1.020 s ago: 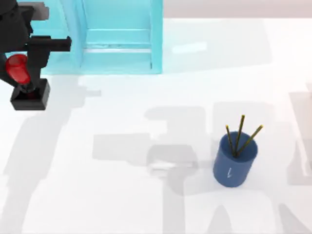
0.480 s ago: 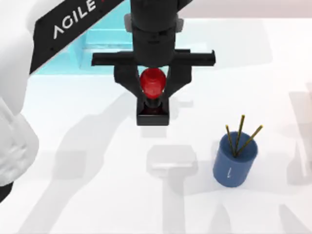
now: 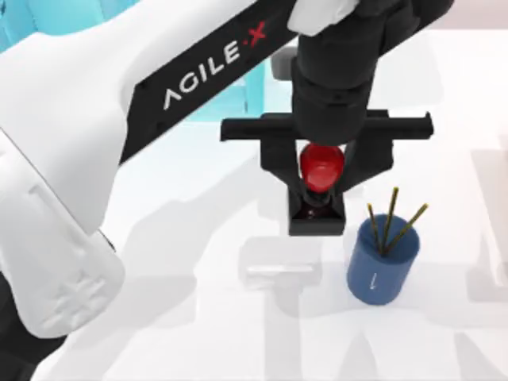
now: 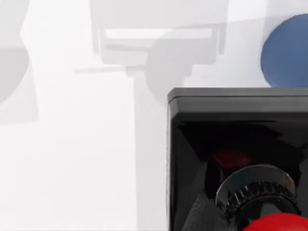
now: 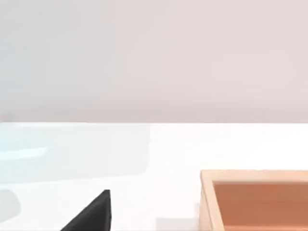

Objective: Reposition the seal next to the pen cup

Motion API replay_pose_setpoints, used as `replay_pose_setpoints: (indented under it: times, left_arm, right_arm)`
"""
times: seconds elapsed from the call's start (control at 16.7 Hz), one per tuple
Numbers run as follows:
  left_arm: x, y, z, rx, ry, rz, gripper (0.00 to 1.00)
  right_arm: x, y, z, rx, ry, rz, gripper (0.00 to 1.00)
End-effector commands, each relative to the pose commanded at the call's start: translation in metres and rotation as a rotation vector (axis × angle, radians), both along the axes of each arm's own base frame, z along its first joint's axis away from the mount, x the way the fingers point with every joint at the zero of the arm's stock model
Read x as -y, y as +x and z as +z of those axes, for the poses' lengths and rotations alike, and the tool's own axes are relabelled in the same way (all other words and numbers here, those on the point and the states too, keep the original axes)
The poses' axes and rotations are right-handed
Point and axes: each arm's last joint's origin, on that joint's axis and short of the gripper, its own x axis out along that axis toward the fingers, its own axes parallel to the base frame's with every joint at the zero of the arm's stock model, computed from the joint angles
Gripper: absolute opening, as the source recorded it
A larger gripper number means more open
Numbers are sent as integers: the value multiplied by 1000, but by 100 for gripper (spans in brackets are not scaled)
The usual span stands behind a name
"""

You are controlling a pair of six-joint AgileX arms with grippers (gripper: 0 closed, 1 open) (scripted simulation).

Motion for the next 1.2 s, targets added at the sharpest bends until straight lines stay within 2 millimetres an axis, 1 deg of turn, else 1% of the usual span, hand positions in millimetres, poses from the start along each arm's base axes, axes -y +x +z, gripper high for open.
replay_pose_setpoints:
  times: [0.18,0.42,0.66,1.2]
  left_arm:
    - [-1,1,-1,3,-3,-1,0]
    - [0,0,-14,-1,1,0,0]
    - [0,0,-15,0,0,0,0]
    - [0,0,-15,0,0,0,68]
  right_arm:
    - [0,0,0,0,0,0,100]
    - [0,0,0,0,0,0,100]
    - [0,0,0,0,0,0,100]
    - [0,0,0,0,0,0,100]
